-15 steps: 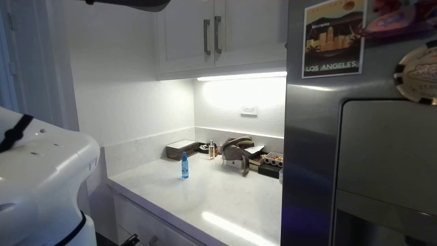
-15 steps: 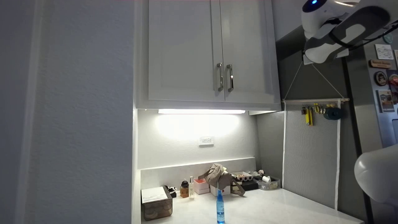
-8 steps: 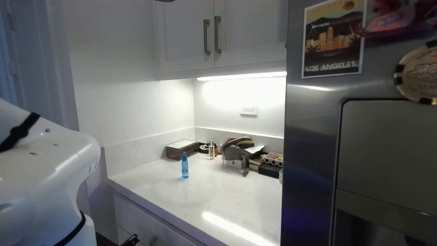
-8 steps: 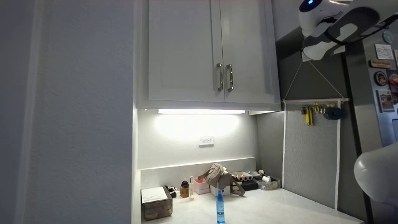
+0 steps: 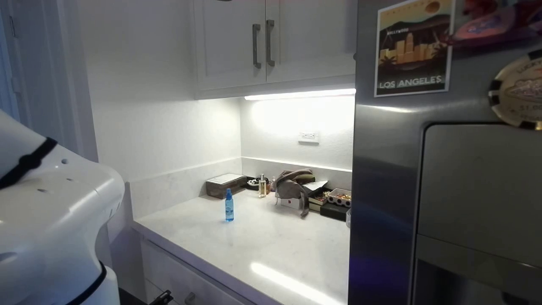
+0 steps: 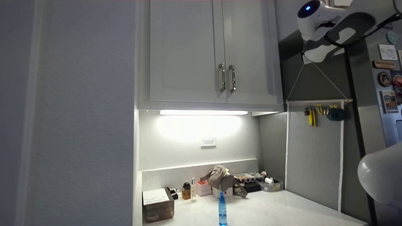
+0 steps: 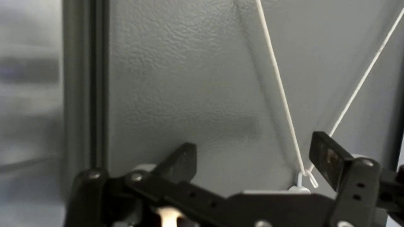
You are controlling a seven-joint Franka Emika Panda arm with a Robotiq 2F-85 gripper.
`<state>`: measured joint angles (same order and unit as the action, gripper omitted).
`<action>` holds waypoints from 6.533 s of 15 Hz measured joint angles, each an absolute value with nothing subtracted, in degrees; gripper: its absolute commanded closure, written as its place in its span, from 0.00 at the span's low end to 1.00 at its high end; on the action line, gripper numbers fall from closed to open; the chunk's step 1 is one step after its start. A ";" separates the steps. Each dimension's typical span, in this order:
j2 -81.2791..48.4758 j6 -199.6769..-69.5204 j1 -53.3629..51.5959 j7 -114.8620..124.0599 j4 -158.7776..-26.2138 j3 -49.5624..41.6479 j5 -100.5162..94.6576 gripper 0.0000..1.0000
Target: Take down the white flag from the hanger
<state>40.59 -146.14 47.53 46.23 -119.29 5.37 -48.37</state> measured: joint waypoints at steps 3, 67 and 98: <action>38.57 -146.07 47.26 46.29 -117.78 5.51 -50.22 0.00; 36.38 -137.34 10.36 38.00 -112.80 -5.44 -44.64 1.00; 37.60 -99.09 3.63 12.97 -96.49 11.81 -12.11 1.00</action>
